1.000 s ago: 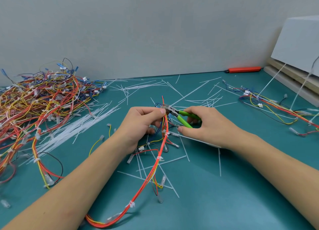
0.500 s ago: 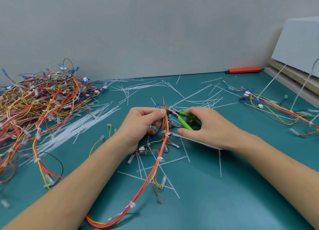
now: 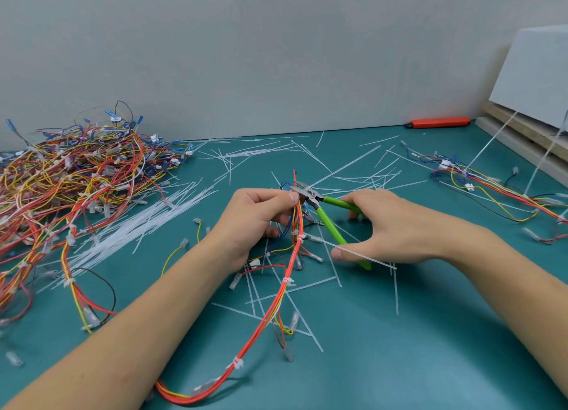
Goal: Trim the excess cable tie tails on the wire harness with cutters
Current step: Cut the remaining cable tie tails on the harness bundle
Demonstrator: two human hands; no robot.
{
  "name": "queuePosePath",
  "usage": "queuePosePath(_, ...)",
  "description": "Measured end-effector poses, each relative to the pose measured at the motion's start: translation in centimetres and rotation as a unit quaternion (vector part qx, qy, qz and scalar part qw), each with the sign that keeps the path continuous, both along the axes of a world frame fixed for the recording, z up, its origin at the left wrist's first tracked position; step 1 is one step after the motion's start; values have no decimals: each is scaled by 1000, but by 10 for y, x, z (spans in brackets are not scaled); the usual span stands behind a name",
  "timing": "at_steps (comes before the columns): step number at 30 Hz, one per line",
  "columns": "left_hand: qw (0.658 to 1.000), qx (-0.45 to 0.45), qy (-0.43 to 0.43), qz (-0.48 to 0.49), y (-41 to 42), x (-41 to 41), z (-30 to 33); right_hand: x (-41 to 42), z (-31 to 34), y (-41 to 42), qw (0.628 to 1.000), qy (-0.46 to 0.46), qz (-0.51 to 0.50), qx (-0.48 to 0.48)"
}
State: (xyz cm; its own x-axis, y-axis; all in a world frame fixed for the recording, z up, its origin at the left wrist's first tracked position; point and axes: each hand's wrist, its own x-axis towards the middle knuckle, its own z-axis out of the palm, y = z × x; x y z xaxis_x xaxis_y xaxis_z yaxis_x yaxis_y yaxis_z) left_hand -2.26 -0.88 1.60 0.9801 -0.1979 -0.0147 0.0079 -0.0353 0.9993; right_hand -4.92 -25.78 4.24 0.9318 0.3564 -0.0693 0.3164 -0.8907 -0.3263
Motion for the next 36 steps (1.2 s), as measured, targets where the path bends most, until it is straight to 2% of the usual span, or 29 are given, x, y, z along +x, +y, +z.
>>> queuePosePath(11,1000,-12,13,16,0,-1,2,4,-6,-2,996,-58,49,51)
queuePosePath(16,999,-23,15,28,1,-1,5,8,-9,-4,989,-35,77,120)
queuePosePath(21,1000,-12,9,24,-1,-3,5,13,-18,-6,993,-76,46,81)
queuePosePath(36,999,-20,16,43,-1,-1,4,11,-16,-6,987,-78,57,127)
